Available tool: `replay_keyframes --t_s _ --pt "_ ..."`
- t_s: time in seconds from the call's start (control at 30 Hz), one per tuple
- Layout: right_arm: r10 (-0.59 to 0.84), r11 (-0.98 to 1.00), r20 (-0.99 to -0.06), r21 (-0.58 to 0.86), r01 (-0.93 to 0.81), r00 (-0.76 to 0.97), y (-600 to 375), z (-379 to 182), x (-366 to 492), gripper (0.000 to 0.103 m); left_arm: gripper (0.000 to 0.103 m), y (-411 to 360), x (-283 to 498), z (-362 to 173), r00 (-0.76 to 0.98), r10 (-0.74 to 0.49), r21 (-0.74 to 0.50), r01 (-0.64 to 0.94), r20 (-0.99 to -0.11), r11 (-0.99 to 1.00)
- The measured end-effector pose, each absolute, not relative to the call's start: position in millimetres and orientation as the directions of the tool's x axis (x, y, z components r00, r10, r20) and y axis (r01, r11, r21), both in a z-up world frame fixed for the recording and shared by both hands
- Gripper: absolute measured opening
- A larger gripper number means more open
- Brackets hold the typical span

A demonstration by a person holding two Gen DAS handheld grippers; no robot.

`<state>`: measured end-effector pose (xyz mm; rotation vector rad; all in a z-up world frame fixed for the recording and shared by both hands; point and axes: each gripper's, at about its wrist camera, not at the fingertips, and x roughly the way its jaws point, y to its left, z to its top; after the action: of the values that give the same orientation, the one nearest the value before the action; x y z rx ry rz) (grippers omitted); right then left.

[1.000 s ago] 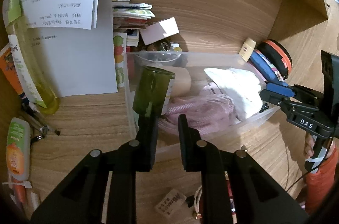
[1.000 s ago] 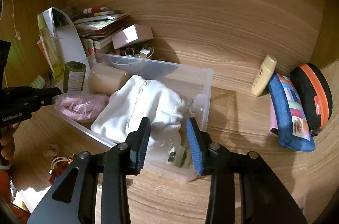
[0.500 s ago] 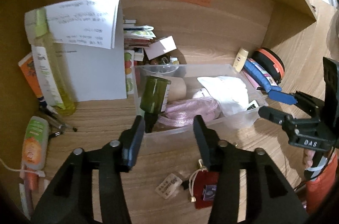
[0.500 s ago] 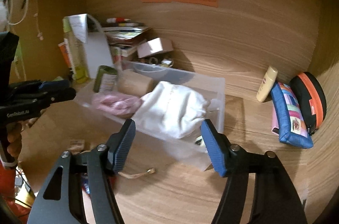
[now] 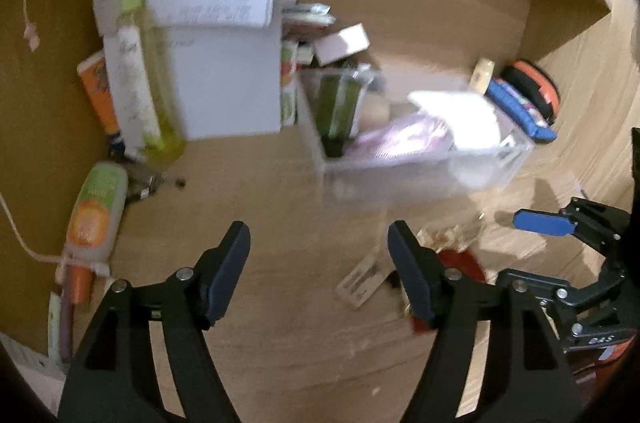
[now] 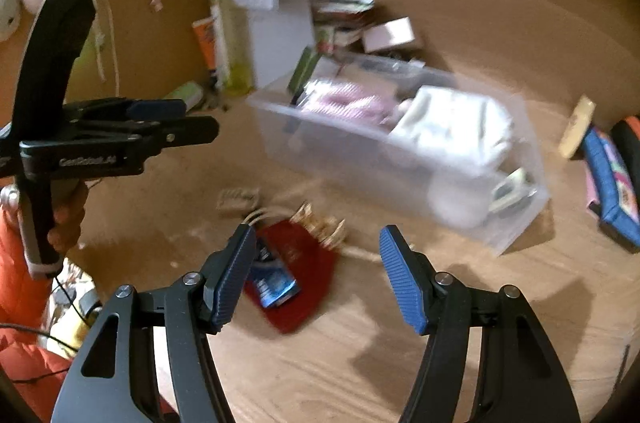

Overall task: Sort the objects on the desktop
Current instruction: 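Withdraw both tools toward the eraser and the red pouch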

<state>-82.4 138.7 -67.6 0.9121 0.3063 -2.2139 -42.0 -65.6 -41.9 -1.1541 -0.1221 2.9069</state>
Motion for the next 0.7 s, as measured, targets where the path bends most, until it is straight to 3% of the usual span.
replay_keyframes --t_s 0.3,0.7 --pt "-0.537 -0.636 -0.732 0.025 0.771 -0.419 119 -86 -66 0.036 0.071 -67 -37 -75 -0.655 0.028 -0.05 0.015 -0.755 -0.999" --pt "-0.442 -0.586 -0.8 -0.087 0.806 -0.407 95 -108 -68 0.035 0.071 -50 -53 -91 -0.588 0.067 -0.029 -0.074 -0.806 -0.997"
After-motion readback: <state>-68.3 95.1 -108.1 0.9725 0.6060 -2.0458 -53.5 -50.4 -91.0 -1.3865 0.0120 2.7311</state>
